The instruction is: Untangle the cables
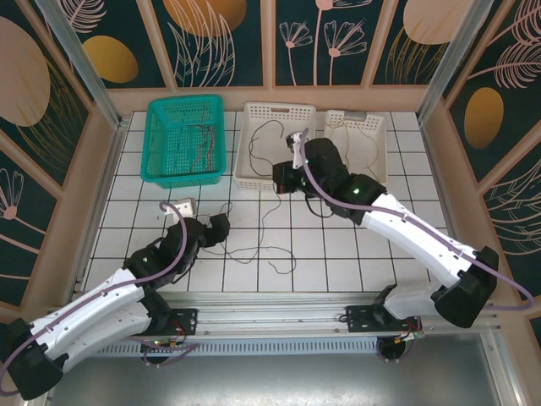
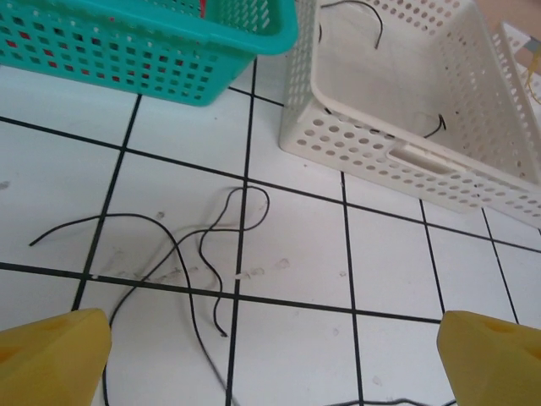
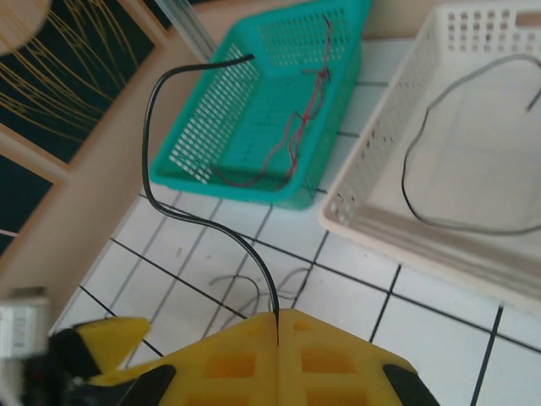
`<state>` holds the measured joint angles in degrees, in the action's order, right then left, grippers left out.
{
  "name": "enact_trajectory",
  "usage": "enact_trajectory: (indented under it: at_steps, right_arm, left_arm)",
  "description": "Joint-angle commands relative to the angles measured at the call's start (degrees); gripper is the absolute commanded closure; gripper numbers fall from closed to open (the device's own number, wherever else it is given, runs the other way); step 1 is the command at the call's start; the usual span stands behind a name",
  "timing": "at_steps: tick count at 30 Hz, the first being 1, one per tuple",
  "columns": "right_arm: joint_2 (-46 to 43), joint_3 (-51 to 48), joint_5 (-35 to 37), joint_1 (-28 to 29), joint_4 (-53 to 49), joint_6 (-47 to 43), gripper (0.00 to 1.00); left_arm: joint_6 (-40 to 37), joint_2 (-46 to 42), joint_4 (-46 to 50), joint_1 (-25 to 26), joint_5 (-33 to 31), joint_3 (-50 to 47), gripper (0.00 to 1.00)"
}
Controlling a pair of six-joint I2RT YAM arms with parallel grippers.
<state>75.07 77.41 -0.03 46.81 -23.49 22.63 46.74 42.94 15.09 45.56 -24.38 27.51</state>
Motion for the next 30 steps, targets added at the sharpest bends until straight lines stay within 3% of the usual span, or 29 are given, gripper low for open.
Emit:
enact_trajectory:
  at_steps: [1, 7, 13, 17, 19, 23, 30]
  right_arm:
    - [0.7, 9.1, 0.3, -0.2, -5.3, -3.0, 1.00]
    - [7.1, 28.0, -1.2, -0.2, -12.2, -5.2, 1.00]
    - [16.9, 53.1, -2.3, -0.7, -21.3, -7.1, 1.00]
    - [24.7, 70.7, -6.7, -3.2, -27.2, -7.1, 1.00]
    - [26.0, 72.8, -11.2, -5.6, -26.7, -5.5, 1.00]
    - [23.8, 67.8, -22.1, -10.2, -21.3, -1.9, 1.00]
    - [22.5, 68.9, -27.2, -11.4, -16.7, -0.9, 1.00]
  left_arm:
    - [1.1, 0.8, -3.8, 0.3, 2.6, -1.4, 0.01]
    - [2.3, 2.1, -7.2, 0.3, 5.3, -3.1, 0.01]
    - [3.0, 3.0, -9.2, 0.3, 7.0, -4.3, 0.01]
    - [3.2, 3.1, -9.9, 0.3, 7.5, -5.1, 0.02]
    - [3.2, 3.3, -10.2, 0.3, 7.8, -5.3, 0.02]
    - [3.7, 4.2, -13.3, 0.3, 10.0, -6.8, 0.01]
    - [3.6, 7.7, -22.3, 0.3, 16.0, -9.4, 0.01]
